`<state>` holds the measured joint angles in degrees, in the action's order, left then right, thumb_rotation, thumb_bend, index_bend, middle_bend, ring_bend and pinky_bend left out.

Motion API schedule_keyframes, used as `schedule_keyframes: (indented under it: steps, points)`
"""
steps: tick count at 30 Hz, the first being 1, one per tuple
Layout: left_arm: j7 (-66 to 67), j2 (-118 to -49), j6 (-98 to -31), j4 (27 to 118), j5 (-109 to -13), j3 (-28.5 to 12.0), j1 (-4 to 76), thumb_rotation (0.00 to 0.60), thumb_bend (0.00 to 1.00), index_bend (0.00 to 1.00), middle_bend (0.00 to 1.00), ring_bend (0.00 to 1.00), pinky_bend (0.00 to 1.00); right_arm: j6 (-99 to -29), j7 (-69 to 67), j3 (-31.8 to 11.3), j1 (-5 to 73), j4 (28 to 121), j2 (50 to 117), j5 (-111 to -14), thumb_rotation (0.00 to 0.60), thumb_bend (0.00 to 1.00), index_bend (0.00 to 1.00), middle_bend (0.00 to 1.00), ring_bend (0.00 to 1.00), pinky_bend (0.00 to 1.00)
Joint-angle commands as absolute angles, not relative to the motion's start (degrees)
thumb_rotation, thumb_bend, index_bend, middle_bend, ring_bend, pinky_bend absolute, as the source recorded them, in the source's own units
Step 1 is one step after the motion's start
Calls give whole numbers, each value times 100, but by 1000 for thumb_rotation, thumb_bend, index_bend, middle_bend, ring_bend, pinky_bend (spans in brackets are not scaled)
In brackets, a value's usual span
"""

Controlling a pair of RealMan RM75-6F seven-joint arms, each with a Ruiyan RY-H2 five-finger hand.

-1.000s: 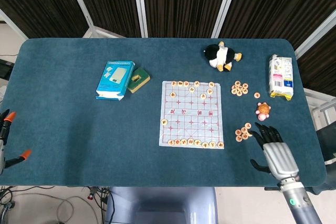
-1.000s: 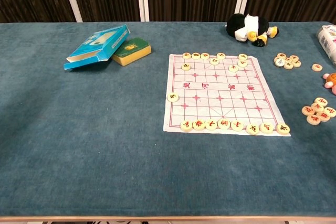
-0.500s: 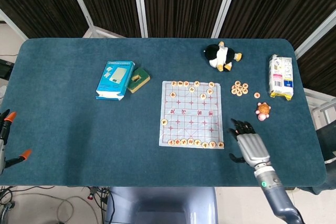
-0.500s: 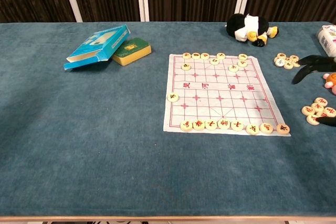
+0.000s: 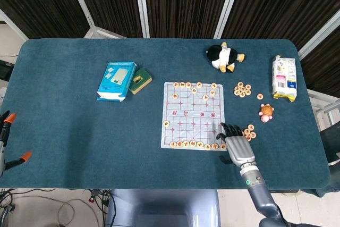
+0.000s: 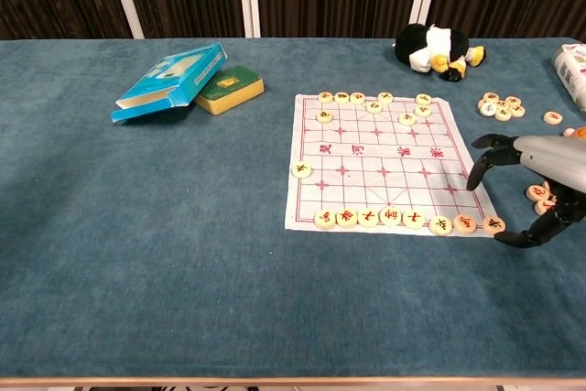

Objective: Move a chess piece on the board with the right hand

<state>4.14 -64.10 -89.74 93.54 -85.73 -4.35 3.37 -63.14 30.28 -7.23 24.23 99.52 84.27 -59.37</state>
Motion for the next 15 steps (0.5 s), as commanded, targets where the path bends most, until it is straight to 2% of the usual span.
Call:
schedule_keyframes:
  steps: [1, 15]
  points:
    - [409, -6407, -8983, 9352, -8567, -440, 334, 600, 48, 0, 0, 0, 51, -6340, 2972, -726, 2457, 9789, 8510, -5877, 600, 336, 340, 0, 0, 23]
    - [445, -6424, -8979, 9352, -8568, -435, 336, 600, 47, 0, 0, 0, 51, -6250, 2817, -698, 2595, 9400, 8747, -5819, 600, 335, 379, 0, 0, 23]
